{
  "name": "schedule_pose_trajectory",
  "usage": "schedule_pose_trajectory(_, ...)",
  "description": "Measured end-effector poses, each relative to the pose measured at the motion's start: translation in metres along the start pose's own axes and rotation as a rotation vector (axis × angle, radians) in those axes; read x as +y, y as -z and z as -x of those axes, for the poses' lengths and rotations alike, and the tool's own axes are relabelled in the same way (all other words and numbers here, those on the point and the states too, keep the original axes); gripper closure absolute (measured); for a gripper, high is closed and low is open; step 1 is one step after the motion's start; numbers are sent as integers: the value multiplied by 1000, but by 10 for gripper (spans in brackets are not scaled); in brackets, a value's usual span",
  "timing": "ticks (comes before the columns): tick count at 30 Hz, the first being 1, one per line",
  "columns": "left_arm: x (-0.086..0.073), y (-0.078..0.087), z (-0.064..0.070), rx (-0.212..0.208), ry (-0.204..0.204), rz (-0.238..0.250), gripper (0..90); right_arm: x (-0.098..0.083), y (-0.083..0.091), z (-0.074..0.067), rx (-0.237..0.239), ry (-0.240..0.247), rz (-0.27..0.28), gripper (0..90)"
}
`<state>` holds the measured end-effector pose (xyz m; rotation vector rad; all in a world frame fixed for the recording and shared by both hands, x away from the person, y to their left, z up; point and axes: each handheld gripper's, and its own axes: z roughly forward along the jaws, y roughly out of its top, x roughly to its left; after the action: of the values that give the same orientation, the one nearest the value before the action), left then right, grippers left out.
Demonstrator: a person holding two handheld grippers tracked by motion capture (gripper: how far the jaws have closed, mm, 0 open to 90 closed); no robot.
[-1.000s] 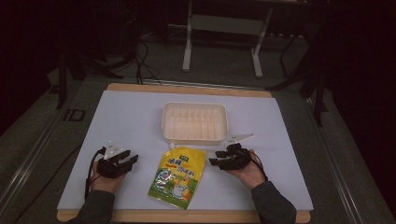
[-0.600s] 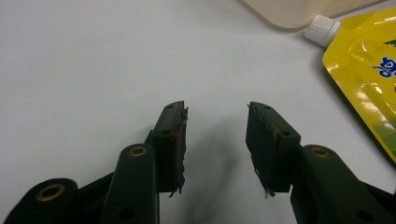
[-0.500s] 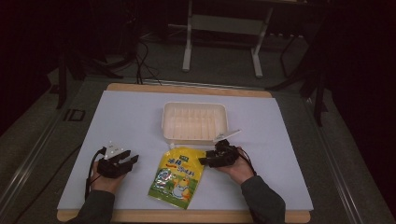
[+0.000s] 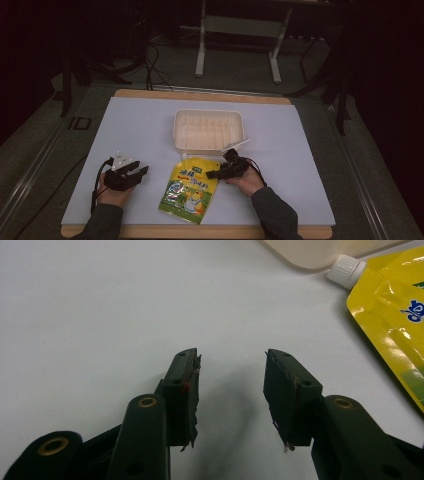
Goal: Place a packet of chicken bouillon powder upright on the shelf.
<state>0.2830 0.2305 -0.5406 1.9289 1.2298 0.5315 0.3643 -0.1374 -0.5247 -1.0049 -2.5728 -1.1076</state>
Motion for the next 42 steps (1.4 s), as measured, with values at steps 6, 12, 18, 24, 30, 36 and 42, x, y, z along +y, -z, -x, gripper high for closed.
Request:
schedule_pose_trajectory(6,0,0,0,0,0,0,567,3,-6,-1,45,-17,-9,550)
schedule_pose_trajectory(12,0,0,0,1,-4,-2,567,5,-8,-5,62,-23,-24,573)
schedule_pose_trajectory(18,0,-1,1,0,-8,-9,566,5,-11,-5,61,-47,-51,644)
schedule_pose_trajectory(24,0,-1,1,1,-11,-12,566,10,-15,-4,73,-79,-74,739)
schedule_pose_trajectory(30,0,-1,0,-3,-8,-11,566,14,-17,-5,71,-98,-105,890)
schedule_pose_trajectory(36,0,-1,-1,-6,5,-7,566,17,-11,-13,66,-54,-93,900)
schedule_pose_trajectory(42,0,-1,-1,-3,3,-8,564,23,2,-17,91,-28,-43,900)
